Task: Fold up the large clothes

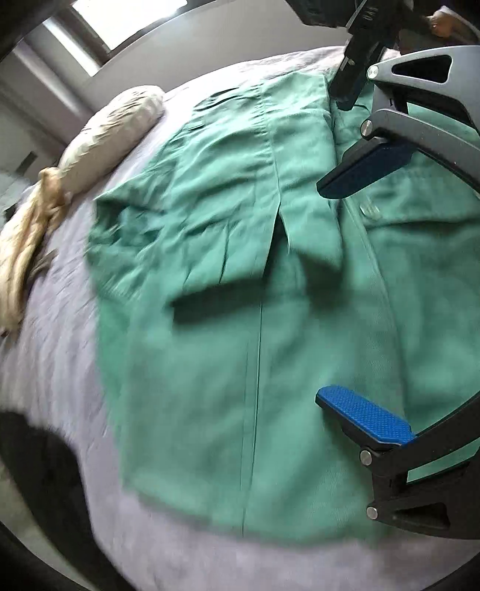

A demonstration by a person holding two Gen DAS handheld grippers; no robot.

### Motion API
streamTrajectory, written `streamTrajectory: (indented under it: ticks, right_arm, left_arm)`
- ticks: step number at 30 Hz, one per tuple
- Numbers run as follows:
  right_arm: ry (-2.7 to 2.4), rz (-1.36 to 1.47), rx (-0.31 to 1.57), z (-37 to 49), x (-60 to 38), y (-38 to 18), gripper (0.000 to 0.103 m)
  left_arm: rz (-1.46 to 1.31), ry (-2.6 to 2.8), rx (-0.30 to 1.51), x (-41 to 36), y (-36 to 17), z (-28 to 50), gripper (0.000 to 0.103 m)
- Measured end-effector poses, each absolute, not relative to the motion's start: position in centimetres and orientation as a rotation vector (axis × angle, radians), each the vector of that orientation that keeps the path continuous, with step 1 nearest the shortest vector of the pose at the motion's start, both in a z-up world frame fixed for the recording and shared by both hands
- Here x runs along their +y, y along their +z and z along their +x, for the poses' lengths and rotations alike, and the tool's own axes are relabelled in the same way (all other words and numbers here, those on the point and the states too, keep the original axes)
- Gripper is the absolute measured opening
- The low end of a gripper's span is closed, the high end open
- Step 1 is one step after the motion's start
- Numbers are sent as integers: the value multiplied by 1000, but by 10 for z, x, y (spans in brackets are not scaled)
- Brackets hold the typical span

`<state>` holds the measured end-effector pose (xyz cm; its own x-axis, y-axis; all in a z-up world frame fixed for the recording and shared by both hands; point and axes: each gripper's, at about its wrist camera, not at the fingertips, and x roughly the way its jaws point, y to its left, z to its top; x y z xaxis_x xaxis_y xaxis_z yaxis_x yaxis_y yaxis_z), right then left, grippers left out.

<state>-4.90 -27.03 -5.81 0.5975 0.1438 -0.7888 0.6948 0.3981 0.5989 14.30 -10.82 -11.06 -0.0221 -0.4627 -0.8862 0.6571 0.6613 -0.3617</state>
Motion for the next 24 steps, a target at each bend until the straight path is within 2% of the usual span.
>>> streamTrajectory:
  ticks: [3,4,5,6,7,8,10,13,20,24]
  right_arm:
    - [-492,1294,798,-89,-294,-76,63]
    - [-507,1349,751,-100,-301,-81,63]
    - [-516,1384,716,-106,-306,-84,63]
    - [-524,1417,681,-112,-311,-88,63]
    - [-530,1450,645,-117,-316,-91,63]
    - [-537,1488,601,-122,-322,-94,63]
    - [-546,1538,538,-129,-329,-95,63]
    - [-539,1612,457,-133,-335,-100,63]
    - [-535,1726,369,-154,-342,-111,63]
    - [-519,1700,358,-156,-352,-104,63]
  left_arm:
    - [198,-902,1349,-130,-123,137,101]
    - [191,-904,1348,-135,-124,137,93]
    - [180,-908,1350,-140,-123,137,74]
    - [178,-909,1354,-143,-122,138,61]
    - [186,-898,1357,-147,-121,141,32]
    - [186,-892,1359,-148,-121,143,21]
    - [104,-918,1373,-139,-115,153,16]
    - [48,-958,1302,-122,-96,163,15]
    - [75,-987,1275,-114,-86,170,13]
    - [74,-964,1256,-103,-85,182,13]
